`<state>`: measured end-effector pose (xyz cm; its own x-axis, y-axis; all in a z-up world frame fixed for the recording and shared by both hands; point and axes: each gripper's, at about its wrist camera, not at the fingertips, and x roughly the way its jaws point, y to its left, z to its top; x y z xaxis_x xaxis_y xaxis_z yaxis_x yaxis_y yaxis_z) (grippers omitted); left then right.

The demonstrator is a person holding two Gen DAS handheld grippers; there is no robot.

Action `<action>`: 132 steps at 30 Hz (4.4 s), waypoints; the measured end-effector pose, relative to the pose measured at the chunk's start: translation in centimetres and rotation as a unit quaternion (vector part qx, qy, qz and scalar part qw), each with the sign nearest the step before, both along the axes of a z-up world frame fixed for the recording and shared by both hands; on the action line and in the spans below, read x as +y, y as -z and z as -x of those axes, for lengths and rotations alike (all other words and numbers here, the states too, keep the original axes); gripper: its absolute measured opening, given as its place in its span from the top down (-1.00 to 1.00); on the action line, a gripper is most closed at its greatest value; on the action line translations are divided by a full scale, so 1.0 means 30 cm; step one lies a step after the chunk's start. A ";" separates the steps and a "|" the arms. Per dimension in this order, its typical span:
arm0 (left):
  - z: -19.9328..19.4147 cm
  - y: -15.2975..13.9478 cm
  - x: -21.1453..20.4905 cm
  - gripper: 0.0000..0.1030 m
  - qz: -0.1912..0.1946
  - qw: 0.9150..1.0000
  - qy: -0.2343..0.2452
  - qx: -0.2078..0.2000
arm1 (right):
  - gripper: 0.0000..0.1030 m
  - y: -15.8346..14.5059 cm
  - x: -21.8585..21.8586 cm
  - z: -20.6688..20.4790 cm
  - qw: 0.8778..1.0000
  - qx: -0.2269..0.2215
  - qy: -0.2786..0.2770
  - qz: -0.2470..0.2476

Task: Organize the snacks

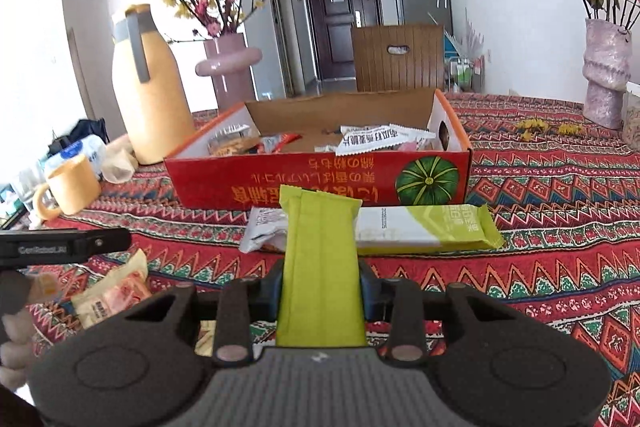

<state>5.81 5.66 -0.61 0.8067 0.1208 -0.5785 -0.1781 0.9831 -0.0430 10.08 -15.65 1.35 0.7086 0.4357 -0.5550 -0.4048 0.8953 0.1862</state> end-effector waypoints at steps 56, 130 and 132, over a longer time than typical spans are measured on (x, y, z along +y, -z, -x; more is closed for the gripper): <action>-0.229 -0.063 -0.178 -0.80 0.121 0.989 0.061 0.064 | 0.33 0.123 -0.339 0.038 0.991 0.013 0.054 -0.123; -0.236 -0.118 -0.271 0.98 0.037 0.997 0.052 0.048 | 0.32 0.113 -0.359 0.023 0.990 0.004 0.054 -0.130; -0.231 -0.129 -0.267 0.97 0.039 0.997 0.055 0.044 | 0.32 0.099 -0.351 0.026 0.990 -0.001 0.053 -0.128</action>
<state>12.73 -2.34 3.25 0.7585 -0.0133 -0.6516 -0.0766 0.9911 -0.1093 9.32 -26.17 -1.61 0.7582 0.4852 -0.4356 -0.3118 0.8565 0.4113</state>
